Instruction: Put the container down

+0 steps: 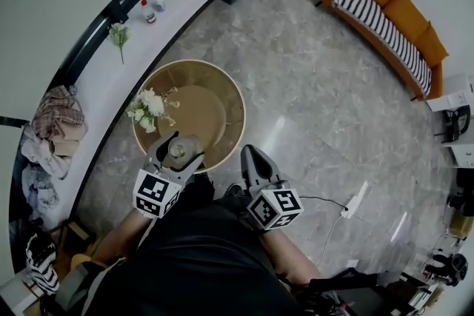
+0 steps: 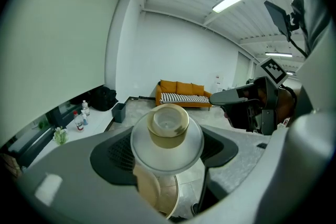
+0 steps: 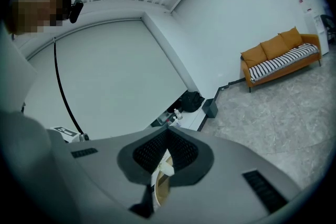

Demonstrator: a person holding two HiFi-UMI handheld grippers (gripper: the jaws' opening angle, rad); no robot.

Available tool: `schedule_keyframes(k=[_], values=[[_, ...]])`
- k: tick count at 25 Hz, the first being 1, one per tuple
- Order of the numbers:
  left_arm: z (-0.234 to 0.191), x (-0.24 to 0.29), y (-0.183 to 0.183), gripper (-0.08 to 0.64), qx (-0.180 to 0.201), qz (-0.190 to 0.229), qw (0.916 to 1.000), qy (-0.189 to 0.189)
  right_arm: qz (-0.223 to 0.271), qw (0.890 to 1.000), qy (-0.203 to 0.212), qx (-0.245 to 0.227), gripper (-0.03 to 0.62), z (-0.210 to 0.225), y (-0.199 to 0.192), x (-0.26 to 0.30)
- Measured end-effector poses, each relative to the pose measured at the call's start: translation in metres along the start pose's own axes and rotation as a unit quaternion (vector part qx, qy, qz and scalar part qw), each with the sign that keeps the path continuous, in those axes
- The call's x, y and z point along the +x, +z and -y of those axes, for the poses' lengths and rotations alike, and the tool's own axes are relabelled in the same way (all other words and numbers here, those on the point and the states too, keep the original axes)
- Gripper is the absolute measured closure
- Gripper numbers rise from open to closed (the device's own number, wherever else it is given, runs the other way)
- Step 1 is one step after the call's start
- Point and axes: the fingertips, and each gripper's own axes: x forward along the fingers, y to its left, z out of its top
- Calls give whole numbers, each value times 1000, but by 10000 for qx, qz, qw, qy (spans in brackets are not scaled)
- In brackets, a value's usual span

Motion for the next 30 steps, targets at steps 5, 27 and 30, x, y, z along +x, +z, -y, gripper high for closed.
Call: schedule_keyframes(k=[5,27,30], values=[[-5,14,7,221,63,-24,9996,-263,85,9996,-257,-13,586,9,8,6],[-44,111,-21,221,562,-152,9979,267,-439,9964,-541,-478,586,108,-9,96],[-56,135,-36,221,752,-299,9962,320,-516,9962,-559,-426,586,121,-17,111]])
